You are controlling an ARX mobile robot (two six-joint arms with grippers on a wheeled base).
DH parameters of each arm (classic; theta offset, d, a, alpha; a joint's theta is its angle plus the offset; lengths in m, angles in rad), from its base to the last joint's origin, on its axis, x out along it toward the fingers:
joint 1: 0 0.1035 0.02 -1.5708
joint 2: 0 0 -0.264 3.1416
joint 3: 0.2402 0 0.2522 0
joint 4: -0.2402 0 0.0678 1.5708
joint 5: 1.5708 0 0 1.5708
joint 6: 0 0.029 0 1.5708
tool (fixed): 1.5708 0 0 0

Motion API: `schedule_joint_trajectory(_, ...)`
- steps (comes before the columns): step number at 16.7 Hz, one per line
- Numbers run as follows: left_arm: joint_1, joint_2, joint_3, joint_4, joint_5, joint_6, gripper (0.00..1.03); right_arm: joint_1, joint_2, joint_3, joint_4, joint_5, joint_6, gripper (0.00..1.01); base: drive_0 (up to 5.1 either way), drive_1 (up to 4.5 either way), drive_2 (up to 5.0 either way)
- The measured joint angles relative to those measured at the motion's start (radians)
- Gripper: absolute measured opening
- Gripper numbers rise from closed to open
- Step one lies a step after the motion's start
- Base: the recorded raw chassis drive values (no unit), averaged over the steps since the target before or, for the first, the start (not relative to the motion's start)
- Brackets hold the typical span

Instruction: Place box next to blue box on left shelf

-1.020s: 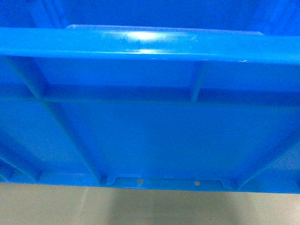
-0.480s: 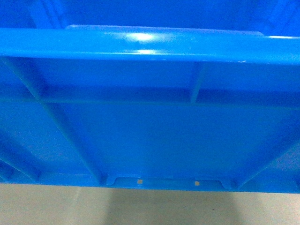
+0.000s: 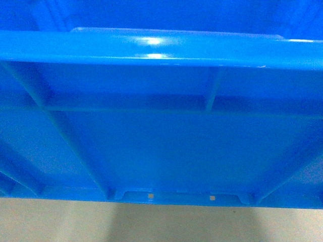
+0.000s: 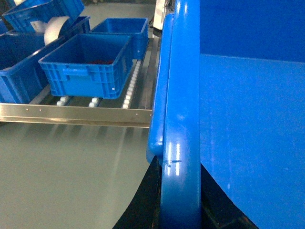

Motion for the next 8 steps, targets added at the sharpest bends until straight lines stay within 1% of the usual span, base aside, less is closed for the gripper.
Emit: schedule_joint_trajectory(8, 0.0, 0.0, 0.0, 0.0, 0.001, 0.0, 0.09, 0.0, 0.0, 0.0, -0.002, 0.0, 0.0, 0.1, 0.0, 0.0, 0.0)
